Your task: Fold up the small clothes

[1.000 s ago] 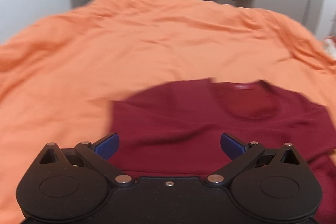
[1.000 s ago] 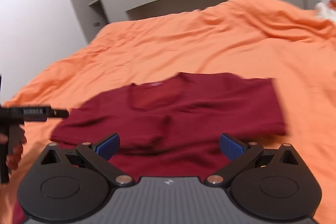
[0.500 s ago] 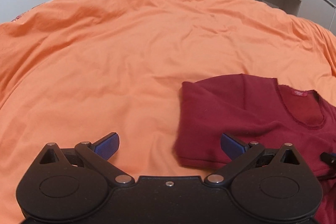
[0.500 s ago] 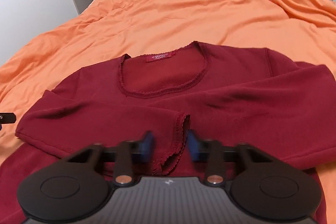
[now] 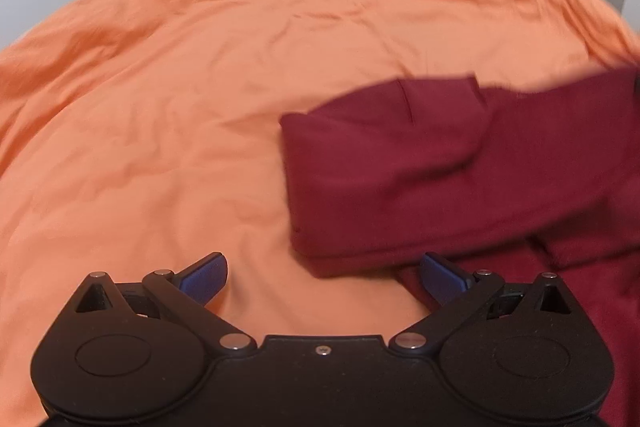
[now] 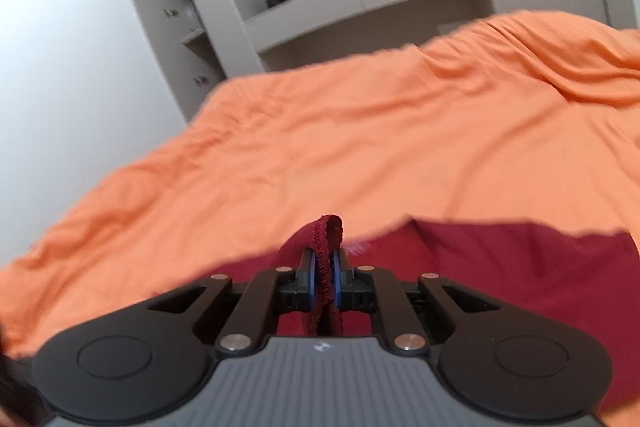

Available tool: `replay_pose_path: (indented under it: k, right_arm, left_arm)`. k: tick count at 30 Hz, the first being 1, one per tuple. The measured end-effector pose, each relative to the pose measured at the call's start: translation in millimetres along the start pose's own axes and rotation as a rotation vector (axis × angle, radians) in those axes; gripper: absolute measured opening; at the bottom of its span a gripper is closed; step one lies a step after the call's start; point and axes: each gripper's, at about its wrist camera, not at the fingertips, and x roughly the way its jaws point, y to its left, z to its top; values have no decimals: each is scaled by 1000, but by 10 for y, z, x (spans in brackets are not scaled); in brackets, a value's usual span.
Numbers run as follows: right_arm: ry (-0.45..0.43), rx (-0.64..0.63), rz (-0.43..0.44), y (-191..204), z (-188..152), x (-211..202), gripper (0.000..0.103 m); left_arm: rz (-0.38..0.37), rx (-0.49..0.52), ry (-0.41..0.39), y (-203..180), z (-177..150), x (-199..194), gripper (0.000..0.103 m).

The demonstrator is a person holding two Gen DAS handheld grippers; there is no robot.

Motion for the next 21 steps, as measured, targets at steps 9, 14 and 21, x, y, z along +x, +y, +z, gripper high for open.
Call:
replay_pose_path:
  k: [9, 14, 21]
  right_arm:
    - [-57, -42, 42, 286, 360, -196, 10]
    - [-17, -29, -31, 51, 158, -175, 10]
    - [130, 50, -110, -408, -507, 38, 10]
  left_arm:
    - [98, -42, -85, 6, 77, 70, 97]
    - [283, -41, -156, -2, 118, -39, 88]
    - [288, -126, -43, 134, 68, 5, 88]
